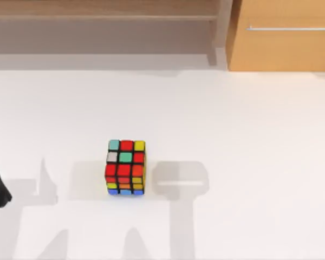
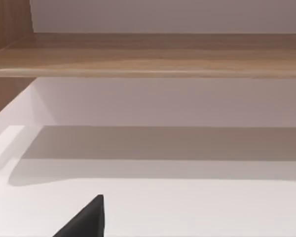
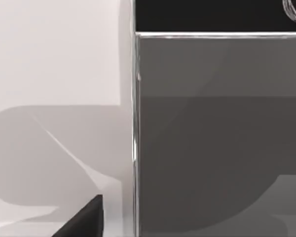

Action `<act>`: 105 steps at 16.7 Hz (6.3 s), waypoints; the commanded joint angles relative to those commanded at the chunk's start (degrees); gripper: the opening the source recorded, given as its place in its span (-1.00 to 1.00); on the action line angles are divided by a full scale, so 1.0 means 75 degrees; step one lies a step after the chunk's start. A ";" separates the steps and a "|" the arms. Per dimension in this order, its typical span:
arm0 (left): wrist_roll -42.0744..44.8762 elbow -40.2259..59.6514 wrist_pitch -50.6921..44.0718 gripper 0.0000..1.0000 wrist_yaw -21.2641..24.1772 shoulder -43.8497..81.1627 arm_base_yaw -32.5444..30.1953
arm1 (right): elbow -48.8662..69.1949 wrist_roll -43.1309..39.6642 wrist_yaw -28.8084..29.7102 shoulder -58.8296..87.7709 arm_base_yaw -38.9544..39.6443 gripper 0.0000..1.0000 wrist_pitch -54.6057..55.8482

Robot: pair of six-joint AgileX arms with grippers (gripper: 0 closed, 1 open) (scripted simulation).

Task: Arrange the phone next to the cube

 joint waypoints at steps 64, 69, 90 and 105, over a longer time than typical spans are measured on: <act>0.0000 0.0000 0.0000 1.00 0.0000 0.0000 0.0000 | 0.8895 0.5115 -0.0044 0.4610 0.9704 -1.00 -0.3792; 0.0000 0.0000 0.0000 1.00 0.0000 0.0000 0.0000 | 0.9018 0.5095 0.0065 0.5037 1.0205 -1.00 -0.3821; 0.0000 0.0000 0.0000 1.00 0.0000 0.0000 0.0000 | 0.8570 0.5645 -0.0997 0.4863 1.0614 -1.00 -0.3182; 0.0000 0.0000 0.0000 1.00 0.0000 0.0000 0.0000 | 0.8075 0.5199 -0.0023 0.5337 1.0360 -1.00 -0.2381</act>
